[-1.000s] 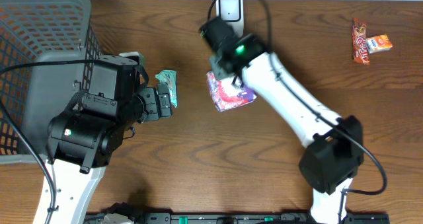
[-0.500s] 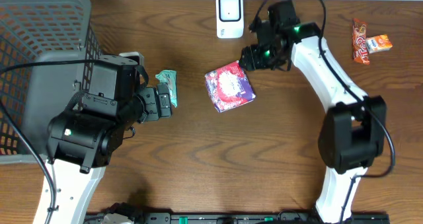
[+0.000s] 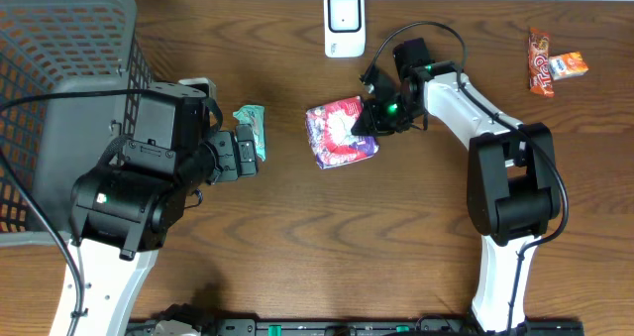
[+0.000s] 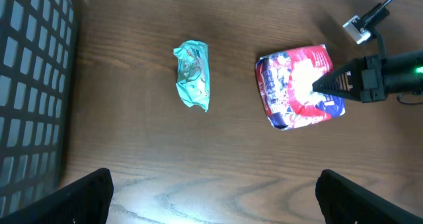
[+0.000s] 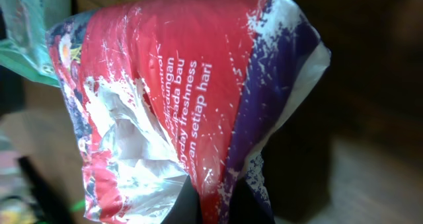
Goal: Scan the item barcode
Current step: 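Grasp the pink tissue pack with the right gripper and lift it, then hold the pink pack over the scanner window with the right gripper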
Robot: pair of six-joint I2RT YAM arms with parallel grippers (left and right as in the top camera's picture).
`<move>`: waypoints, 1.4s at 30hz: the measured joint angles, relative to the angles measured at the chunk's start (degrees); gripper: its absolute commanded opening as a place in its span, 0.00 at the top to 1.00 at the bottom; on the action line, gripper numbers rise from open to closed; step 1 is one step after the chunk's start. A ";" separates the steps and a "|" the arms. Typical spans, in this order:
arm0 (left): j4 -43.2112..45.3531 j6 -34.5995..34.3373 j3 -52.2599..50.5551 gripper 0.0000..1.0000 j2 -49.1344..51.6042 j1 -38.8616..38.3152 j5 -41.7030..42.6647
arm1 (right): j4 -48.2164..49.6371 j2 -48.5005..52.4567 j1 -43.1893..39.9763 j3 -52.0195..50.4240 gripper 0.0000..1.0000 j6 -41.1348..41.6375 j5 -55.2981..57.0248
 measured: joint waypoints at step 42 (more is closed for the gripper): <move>0.04 0.00 0.00 0.02 0.00 0.00 0.00 | 24.00 -4.68 -6.19 2.75 0.99 47.63 -28.22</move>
